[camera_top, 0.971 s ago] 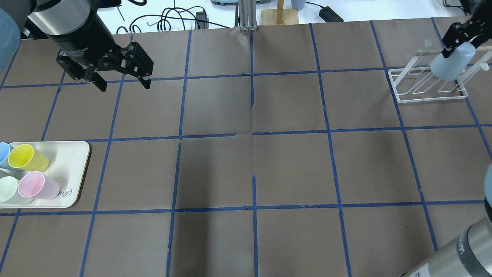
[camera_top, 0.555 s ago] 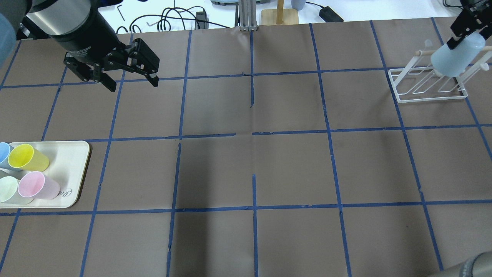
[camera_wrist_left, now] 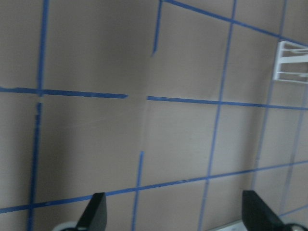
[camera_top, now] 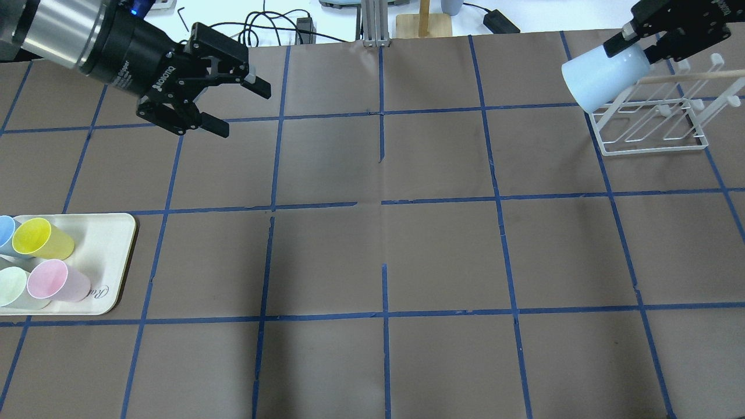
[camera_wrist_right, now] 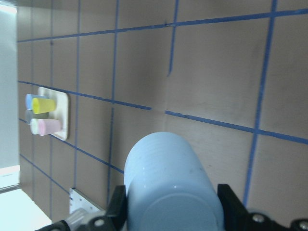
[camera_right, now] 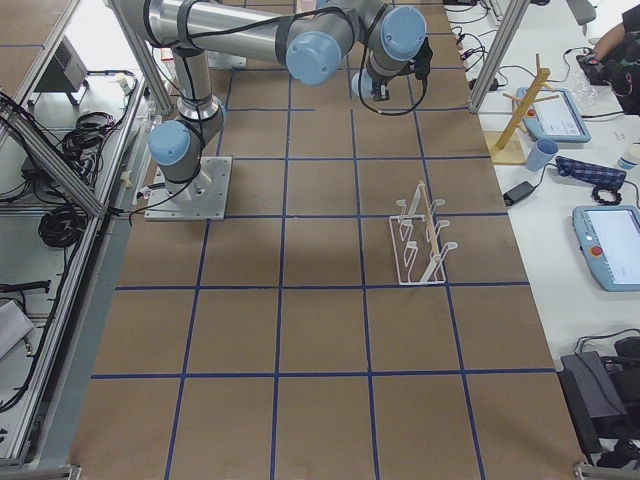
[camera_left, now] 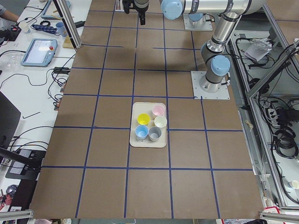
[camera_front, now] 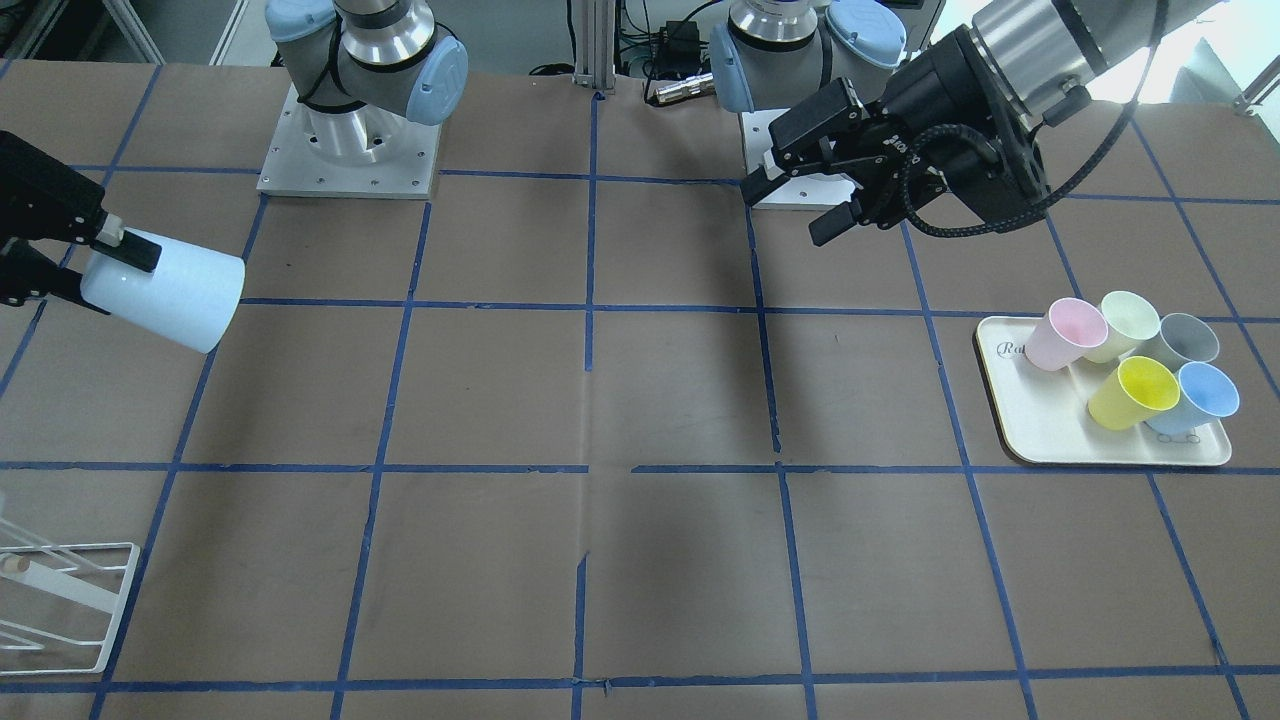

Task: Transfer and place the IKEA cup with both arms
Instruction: 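Carry the cup toward the table center while the left gripper rises to meet it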

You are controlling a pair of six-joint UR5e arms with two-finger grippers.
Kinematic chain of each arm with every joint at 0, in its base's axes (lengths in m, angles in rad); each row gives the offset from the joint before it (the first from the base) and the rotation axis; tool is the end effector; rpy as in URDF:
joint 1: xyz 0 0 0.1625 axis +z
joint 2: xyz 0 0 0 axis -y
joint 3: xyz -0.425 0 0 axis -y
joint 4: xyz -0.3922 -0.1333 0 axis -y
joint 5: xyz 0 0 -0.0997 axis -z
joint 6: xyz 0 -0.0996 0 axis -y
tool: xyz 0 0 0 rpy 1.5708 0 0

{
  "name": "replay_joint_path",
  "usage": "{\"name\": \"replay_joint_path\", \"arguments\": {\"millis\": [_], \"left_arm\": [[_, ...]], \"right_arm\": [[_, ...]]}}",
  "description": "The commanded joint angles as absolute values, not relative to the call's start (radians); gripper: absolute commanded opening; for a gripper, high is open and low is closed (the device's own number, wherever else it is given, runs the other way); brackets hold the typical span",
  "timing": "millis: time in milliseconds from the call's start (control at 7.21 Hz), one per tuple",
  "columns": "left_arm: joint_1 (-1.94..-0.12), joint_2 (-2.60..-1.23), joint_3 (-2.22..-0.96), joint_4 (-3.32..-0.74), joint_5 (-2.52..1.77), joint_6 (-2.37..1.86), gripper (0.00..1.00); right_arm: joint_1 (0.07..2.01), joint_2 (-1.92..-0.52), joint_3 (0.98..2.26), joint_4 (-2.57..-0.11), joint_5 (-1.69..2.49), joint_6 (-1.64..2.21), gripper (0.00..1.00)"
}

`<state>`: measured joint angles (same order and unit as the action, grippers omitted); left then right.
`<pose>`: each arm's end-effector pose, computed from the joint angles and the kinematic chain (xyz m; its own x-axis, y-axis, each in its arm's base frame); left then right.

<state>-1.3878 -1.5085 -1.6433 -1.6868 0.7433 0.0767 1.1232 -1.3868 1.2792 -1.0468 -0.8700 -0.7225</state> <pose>-0.1202 -0.4861 0.5033 -0.6605 -0.1389 0.7379 -0.1303 0.9890 0.0695 -0.0505 -0.5615 0.5125 -0.6939 -0.1207 -0.7098 -0.0841 0.9927 -0.0866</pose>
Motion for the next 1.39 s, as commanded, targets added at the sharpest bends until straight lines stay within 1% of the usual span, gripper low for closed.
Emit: {"name": "replay_joint_path", "arguments": {"millis": [0,139,277,416,693,832,971,1109,1248], "left_arm": [[-1.361,-1.442,-1.828,-1.677,0.296,0.182,1.0],[-1.347,-1.395,-1.903,-1.675,0.14,0.202,0.97],[-1.341,-1.349,-1.981,-1.677,-0.021,0.274,0.85],[-1.341,-1.312,-2.056,-1.686,-0.143,0.367,0.84],[-1.338,-1.267,-2.121,-1.707,-0.234,0.417,0.84],[-1.336,-1.256,-2.109,-1.801,-0.224,0.443,0.83],[-1.335,-1.256,-2.055,-1.957,-0.213,0.468,0.83],[-1.335,-1.255,-1.952,-2.135,-0.186,0.469,0.81],[-1.336,-1.249,-1.89,-2.267,-0.183,0.468,0.79]], "right_arm": [[1.05,-1.368,1.322,-0.782,-0.639,-0.986,0.07],[0.999,-1.364,1.365,-0.623,-0.583,-1.118,0.07],[0.993,-1.365,1.394,-0.495,-0.542,-1.229,0.07],[0.992,-1.361,1.423,-0.369,-0.493,-1.317,0.07],[1.008,-1.364,1.489,-0.135,-0.436,-1.56,0.07],[1.011,-1.373,1.491,-0.064,-0.437,-1.597,0.08],[1.043,-1.373,1.491,-0.061,-0.436,-1.621,0.08],[1.099,-1.376,1.49,-0.061,-0.389,-1.626,0.08],[1.139,-1.376,1.479,-0.061,-0.347,-1.626,0.08]]}}
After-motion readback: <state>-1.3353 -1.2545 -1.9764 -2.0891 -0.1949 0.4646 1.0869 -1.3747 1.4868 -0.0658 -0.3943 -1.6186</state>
